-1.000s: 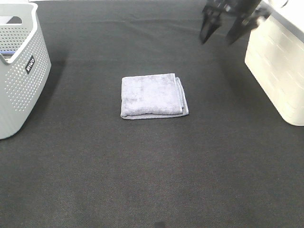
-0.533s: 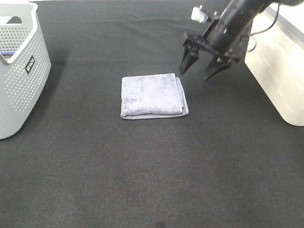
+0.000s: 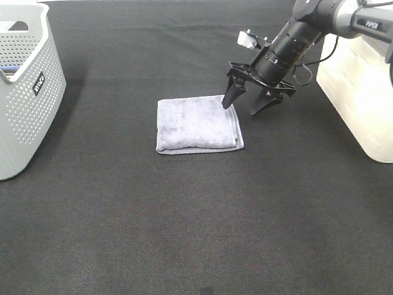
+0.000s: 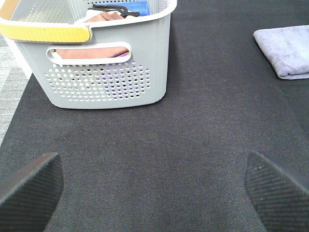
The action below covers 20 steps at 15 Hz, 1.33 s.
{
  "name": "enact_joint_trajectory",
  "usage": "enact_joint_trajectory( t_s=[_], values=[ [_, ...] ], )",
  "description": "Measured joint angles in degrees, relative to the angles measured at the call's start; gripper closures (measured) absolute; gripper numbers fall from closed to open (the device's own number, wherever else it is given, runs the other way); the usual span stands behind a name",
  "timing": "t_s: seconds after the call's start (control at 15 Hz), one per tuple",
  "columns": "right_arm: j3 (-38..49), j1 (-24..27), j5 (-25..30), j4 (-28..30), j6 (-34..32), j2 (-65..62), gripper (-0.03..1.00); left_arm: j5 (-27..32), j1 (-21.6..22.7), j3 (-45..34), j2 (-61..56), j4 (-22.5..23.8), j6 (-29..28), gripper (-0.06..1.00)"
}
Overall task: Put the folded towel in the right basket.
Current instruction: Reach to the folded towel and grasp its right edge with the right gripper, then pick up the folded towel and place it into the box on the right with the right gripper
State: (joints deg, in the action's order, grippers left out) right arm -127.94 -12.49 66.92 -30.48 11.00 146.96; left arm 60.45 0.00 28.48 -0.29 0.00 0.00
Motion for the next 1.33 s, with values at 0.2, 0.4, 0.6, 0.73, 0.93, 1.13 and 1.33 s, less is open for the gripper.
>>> enact_joint_trajectory(
  t_s=[0.2,0.4,0.6,0.73,0.93,1.13,1.33],
  values=[
    [-0.17,0.00,0.29,0.06,0.06,1.72,0.27,0.00,0.00,0.00,0.00,0.00,0.00,-0.03],
    [-0.34,0.00,0.34,-2.01,1.15,3.15,0.27,0.00,0.00,0.00,0.00,0.00,0.00,-0.03],
    [-0.63,0.00,0.34,-7.73,2.81,4.47,0.33,0.00,0.00,0.00,0.00,0.00,0.00,-0.03],
    [-0.63,0.00,0.52,-10.60,2.98,5.39,0.42,0.00,0.00,0.00,0.00,0.00,0.00,-0.03],
    [-0.63,0.00,1.32,-10.83,2.98,5.67,0.60,0.00,0.00,0.00,0.00,0.00,0.00,-0.03],
    [-0.63,0.00,1.49,-10.83,3.21,5.79,0.85,0.00,0.00,0.00,0.00,0.00,0.00,-0.03],
    [-0.80,0.00,1.78,-10.89,5.73,5.84,0.90,0.00,0.00,0.00,0.00,0.00,0.00,-0.03]
  ],
)
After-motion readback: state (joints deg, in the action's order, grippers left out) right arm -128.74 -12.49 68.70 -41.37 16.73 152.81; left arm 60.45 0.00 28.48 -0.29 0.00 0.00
